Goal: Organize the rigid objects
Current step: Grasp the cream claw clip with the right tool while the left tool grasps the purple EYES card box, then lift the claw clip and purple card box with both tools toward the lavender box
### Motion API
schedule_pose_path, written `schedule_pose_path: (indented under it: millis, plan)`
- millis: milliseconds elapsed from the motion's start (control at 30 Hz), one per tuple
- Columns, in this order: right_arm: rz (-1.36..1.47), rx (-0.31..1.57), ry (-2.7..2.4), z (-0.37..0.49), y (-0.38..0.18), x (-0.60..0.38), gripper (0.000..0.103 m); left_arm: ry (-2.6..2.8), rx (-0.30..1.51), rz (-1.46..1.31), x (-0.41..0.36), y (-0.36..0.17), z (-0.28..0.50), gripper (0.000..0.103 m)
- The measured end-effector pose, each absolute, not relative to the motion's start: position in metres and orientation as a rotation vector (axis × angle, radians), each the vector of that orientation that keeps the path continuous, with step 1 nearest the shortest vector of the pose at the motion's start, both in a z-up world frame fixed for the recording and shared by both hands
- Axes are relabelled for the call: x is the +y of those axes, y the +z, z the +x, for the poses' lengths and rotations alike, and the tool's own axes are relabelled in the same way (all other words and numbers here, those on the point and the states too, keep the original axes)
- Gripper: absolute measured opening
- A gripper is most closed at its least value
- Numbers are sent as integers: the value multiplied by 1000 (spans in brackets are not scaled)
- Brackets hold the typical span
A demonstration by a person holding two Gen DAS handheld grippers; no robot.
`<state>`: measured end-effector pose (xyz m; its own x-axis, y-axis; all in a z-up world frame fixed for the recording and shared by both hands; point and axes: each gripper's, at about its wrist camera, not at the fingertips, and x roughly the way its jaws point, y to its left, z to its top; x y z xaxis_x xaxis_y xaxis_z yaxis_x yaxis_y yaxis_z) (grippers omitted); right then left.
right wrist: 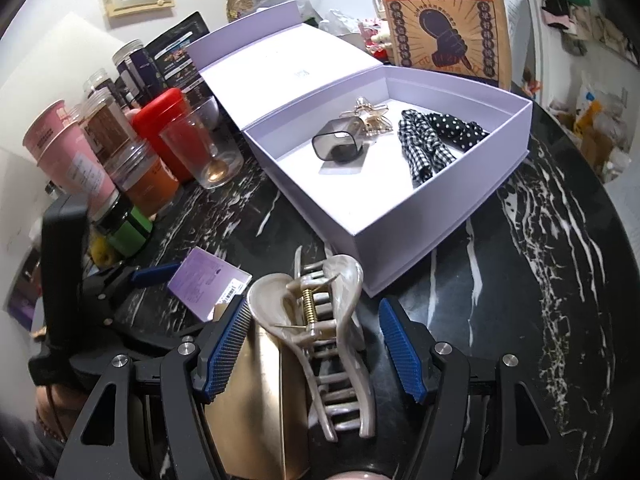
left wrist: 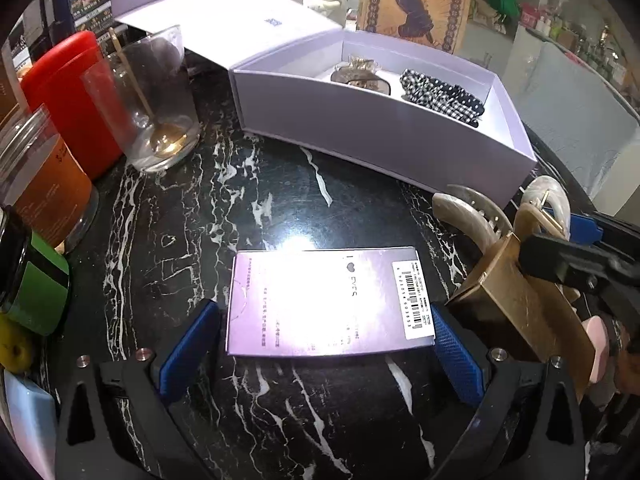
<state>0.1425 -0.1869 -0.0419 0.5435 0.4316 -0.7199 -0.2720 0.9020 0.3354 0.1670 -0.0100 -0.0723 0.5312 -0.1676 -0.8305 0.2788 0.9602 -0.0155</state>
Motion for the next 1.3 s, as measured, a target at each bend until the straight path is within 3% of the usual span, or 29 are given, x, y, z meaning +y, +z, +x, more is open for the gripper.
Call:
schedule_pose_path:
  millis: [100,333,1300]
  plan:
    - [223,898,426,144,-43,-189,57,-272,938,118,-5,-71,158,93]
    - [259,882,407,144,-42,-193,30,-263,935,91,5,-67,151,93]
    - [230,745,320,87,-17,-220,27,-269,867,6,16,-30,113,93]
